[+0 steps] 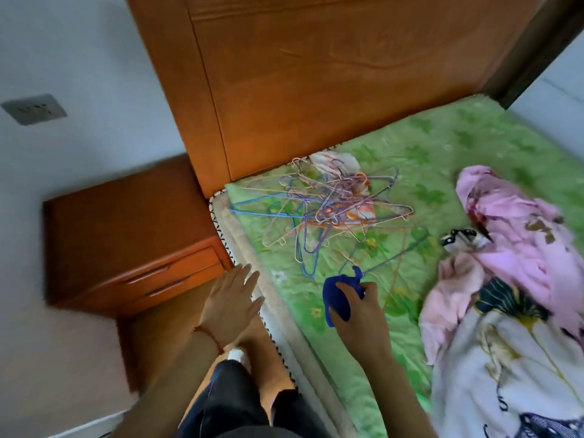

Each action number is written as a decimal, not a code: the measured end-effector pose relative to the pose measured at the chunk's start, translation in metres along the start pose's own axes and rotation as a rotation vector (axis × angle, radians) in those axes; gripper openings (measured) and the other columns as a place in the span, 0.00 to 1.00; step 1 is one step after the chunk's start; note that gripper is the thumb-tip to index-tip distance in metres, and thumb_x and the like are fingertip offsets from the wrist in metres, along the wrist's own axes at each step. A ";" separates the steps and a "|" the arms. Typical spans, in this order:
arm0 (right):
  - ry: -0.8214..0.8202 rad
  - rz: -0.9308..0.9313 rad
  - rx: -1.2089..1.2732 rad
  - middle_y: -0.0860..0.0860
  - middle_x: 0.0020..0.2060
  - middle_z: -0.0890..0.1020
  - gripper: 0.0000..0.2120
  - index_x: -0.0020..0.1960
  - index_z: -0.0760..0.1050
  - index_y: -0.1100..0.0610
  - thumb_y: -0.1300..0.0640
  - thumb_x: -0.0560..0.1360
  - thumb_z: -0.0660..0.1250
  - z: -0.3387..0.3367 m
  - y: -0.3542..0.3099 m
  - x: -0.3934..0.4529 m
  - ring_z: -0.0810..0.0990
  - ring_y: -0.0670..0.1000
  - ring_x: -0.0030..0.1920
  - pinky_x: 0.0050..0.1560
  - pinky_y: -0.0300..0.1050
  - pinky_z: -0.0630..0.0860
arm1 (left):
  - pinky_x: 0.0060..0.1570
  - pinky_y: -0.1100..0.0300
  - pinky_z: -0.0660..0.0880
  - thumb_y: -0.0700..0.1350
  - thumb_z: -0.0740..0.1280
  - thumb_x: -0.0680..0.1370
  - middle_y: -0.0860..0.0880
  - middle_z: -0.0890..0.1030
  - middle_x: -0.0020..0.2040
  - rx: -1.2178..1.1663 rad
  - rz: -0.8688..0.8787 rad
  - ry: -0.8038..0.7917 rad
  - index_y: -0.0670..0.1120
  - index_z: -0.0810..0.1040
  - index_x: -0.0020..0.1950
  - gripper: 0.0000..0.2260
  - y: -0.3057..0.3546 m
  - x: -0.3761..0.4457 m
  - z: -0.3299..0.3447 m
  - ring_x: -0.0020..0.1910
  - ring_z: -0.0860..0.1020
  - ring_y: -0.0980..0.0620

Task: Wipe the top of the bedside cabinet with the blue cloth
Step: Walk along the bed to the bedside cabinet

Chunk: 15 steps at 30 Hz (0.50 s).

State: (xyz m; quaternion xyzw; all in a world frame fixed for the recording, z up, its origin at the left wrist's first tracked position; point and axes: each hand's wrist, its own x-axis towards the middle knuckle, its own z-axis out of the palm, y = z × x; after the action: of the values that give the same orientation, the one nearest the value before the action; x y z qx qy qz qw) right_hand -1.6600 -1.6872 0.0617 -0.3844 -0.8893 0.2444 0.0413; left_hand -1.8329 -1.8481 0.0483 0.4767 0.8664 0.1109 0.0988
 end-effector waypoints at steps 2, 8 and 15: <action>0.006 -0.007 0.004 0.59 0.54 0.68 0.21 0.61 0.71 0.55 0.57 0.69 0.70 0.007 -0.022 0.021 0.76 0.63 0.46 0.39 0.50 0.74 | 0.56 0.40 0.72 0.45 0.69 0.72 0.36 0.78 0.59 0.023 0.002 -0.005 0.36 0.77 0.58 0.18 -0.028 0.017 -0.010 0.59 0.75 0.36; -0.048 -0.084 -0.018 0.59 0.56 0.68 0.22 0.61 0.71 0.56 0.57 0.68 0.70 0.030 -0.084 0.084 0.75 0.63 0.48 0.40 0.53 0.75 | 0.46 0.41 0.77 0.50 0.55 0.72 0.37 0.82 0.51 0.061 -0.093 -0.049 0.36 0.81 0.51 0.22 -0.095 0.047 -0.030 0.50 0.80 0.38; -0.189 -0.257 -0.059 0.59 0.59 0.67 0.23 0.64 0.70 0.56 0.54 0.71 0.68 0.073 -0.145 0.163 0.75 0.61 0.51 0.45 0.51 0.74 | 0.54 0.42 0.73 0.50 0.61 0.75 0.37 0.80 0.56 -0.031 -0.302 -0.031 0.38 0.78 0.57 0.19 -0.167 0.051 -0.029 0.56 0.77 0.39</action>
State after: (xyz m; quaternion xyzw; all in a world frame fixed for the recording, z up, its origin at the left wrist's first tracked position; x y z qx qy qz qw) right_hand -1.8893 -1.6870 0.0463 -0.2436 -0.9378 0.2461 -0.0228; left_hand -2.0025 -1.8947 0.0250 0.3409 0.9249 0.1007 0.1350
